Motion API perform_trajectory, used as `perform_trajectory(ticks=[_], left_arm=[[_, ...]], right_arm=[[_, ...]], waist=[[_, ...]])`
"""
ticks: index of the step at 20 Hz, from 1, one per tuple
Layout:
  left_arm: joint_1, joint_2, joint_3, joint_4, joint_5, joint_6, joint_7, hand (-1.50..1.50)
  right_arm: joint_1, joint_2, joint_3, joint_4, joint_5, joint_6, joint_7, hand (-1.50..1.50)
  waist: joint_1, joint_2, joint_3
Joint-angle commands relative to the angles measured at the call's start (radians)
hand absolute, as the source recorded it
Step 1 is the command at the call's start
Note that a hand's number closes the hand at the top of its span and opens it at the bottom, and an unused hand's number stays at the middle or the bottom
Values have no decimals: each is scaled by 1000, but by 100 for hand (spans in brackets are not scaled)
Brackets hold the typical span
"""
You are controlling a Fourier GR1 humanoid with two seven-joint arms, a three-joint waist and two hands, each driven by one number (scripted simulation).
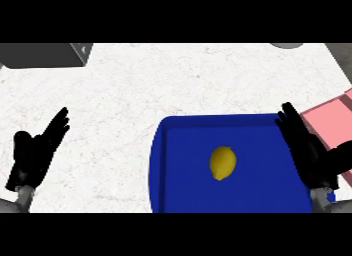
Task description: Pick the lemon from the tray and place it in the cardboard box
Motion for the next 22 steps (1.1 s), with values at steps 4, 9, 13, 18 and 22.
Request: perform_trajectory(ticks=[4,9,13,18,22], left_arm=[[-93,31,11,-54,-69,-47,-122,0],[-92,35,-8,-119,-102,-65,-200,0],[-97,45,7,-101,-100,-111,-260,0],[-124,23,-15,-76,-120,-136,-276,0],[-143,25,-4,-64,-125,-157,-290,0]], right_arm=[[-34,-135,-139,-223,206,-278,17,-150],[91,-316,-120,-274,449,-415,198,-150],[223,-407,-61,-460,643,-459,290,-150],[294,-522,17,-633,878,-383,476,-150],[325,-588,56,-733,958,-215,708,-150]], waist=[[-60,0,-10],[-81,-3,-15],[-51,12,-9],[-26,23,-9],[-2,29,-7]])
